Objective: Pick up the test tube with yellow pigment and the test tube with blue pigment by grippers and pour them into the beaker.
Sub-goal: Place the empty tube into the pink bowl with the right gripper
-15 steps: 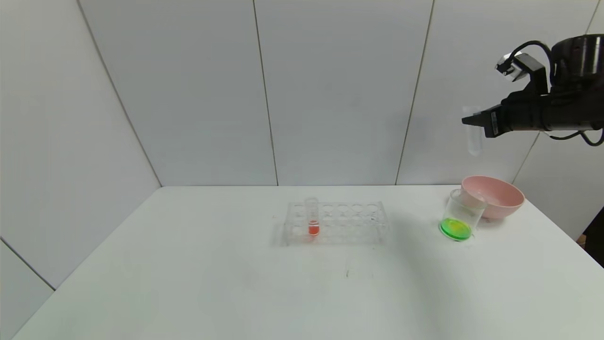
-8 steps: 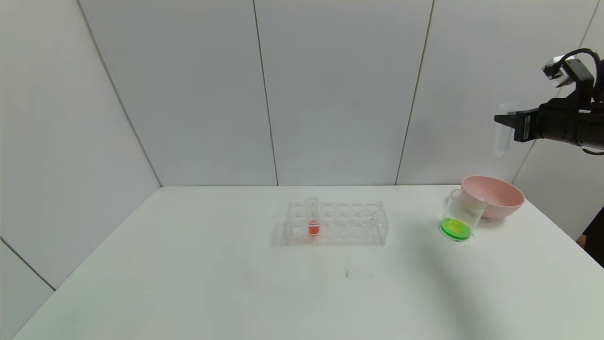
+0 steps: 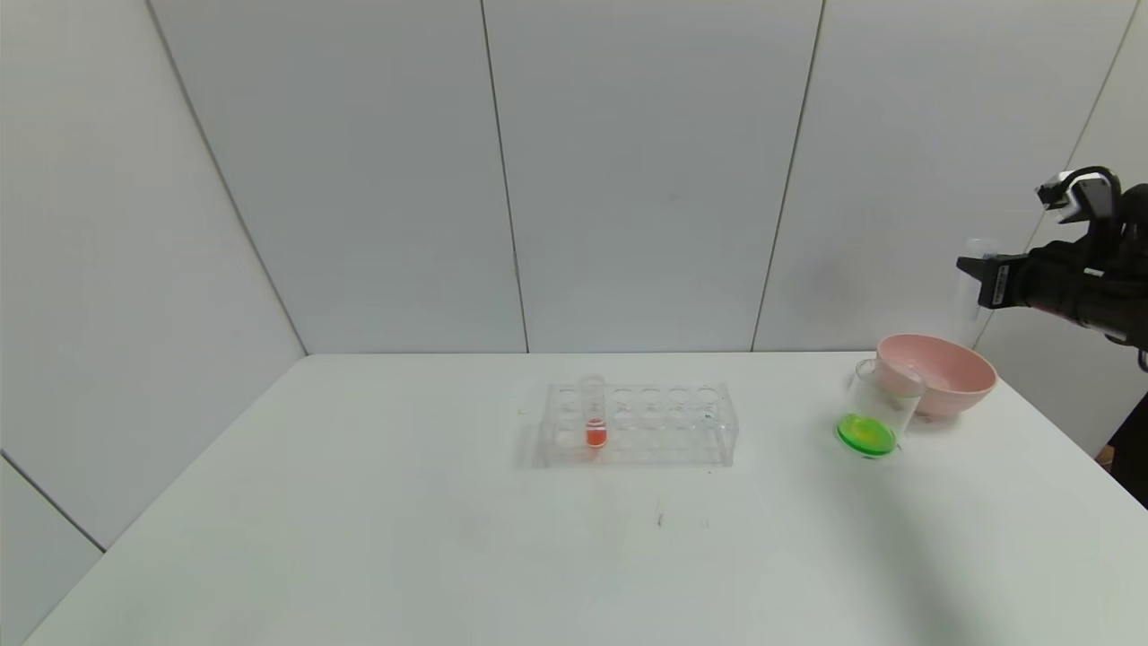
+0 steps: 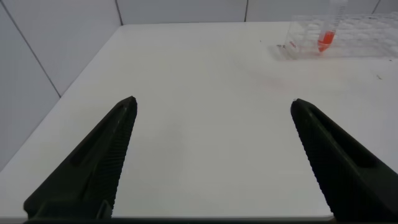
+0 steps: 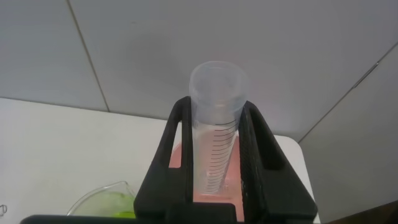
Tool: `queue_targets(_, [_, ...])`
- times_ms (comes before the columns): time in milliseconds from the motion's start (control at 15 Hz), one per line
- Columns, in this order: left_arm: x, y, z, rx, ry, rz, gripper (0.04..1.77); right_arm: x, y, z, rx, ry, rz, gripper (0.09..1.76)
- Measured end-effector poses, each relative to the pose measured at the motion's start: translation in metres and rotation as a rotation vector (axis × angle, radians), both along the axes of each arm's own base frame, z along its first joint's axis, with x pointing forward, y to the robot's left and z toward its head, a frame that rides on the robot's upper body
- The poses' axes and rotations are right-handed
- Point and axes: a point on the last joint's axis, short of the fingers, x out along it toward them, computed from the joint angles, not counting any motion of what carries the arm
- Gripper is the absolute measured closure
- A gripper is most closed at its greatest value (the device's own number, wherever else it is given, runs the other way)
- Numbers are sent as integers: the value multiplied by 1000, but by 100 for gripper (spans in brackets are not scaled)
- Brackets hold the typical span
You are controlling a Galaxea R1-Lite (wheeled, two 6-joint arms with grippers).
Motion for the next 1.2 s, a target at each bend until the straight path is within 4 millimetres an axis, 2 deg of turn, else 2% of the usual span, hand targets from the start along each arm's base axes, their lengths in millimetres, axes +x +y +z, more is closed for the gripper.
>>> queue_targets(400, [0,0,0,0,0,0,5,37,-14,-55,20,31,-38,136])
queue_targets(800, [0,0,0,0,0,0,5,50,-39,-79,18,61,-80,136])
queue_targets(1067, [0,0,0,0,0,0,5,51,-47,-84,20,65,-95,90])
queue_targets(1200, [0,0,0,0,0,0,5,50,-48,-82,20,64,-97,73])
